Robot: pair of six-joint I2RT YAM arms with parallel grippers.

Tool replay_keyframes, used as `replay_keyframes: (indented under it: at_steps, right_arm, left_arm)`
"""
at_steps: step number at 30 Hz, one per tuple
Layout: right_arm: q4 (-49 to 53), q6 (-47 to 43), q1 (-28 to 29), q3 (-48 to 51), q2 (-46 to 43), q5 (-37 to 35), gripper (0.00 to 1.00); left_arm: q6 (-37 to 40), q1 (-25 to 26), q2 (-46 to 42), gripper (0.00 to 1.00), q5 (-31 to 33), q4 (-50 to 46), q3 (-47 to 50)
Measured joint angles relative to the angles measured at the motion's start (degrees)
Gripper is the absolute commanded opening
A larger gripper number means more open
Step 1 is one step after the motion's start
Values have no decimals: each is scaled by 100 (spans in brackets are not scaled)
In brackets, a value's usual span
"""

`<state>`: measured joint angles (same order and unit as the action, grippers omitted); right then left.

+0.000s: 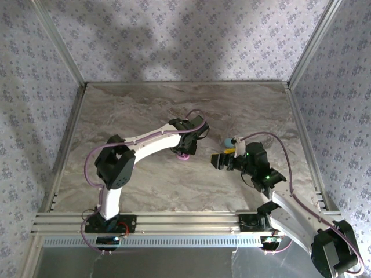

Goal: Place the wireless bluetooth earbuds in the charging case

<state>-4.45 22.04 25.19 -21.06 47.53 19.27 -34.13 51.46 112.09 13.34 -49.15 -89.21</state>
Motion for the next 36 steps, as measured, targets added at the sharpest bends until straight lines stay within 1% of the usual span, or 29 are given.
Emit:
replay_keyframes:
  at_steps: [22,36]
  right_arm:
    - [7,24,-20,2,42,22,88]
    - [55,61,-22,2,39,24,88]
  left_arm:
    - [-46,9,354,21,-2,26,-2]
    - [-44,9,542,21,17,22,-212]
